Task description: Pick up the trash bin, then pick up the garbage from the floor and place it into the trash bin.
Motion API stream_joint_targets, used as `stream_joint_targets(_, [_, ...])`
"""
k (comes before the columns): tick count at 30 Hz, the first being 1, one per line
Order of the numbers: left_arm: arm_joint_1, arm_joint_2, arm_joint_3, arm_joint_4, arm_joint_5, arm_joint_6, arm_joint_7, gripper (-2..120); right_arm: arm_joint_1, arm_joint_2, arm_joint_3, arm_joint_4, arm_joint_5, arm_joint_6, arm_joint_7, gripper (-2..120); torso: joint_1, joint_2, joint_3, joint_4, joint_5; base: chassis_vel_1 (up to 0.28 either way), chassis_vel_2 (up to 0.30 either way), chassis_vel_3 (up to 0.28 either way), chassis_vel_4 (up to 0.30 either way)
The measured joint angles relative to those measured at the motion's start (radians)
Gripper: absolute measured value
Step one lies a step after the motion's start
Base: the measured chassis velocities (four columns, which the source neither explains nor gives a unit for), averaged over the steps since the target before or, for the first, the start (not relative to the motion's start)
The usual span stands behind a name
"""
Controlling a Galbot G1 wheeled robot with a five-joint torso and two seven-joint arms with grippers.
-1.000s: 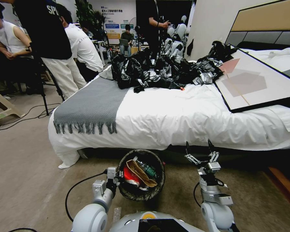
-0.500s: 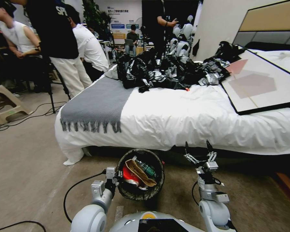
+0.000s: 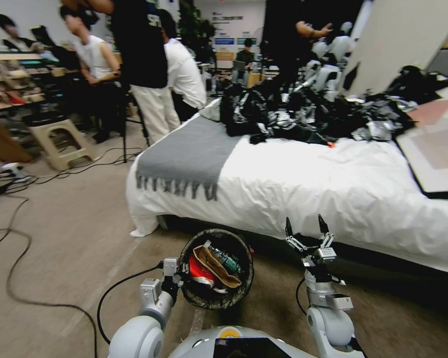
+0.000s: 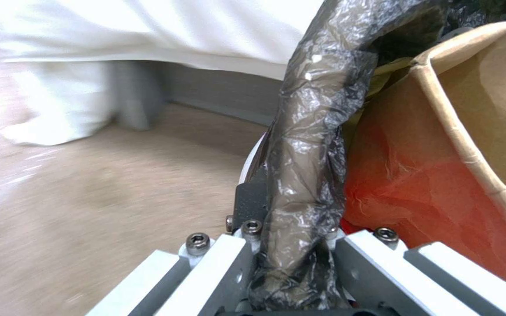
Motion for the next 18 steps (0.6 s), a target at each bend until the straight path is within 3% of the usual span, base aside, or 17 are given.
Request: stream_joint_targets(18, [0.0, -0.006, -0.017, -0.013, -0.004, 0.0, 0.0, 0, 0.0, 0.002, -0.001, -0.003, -0.004, 0.002, -0.004, 100, 0.0, 0.0, 0.0, -0.0001, 0.0, 0.128, 0.129, 0.126, 0.126])
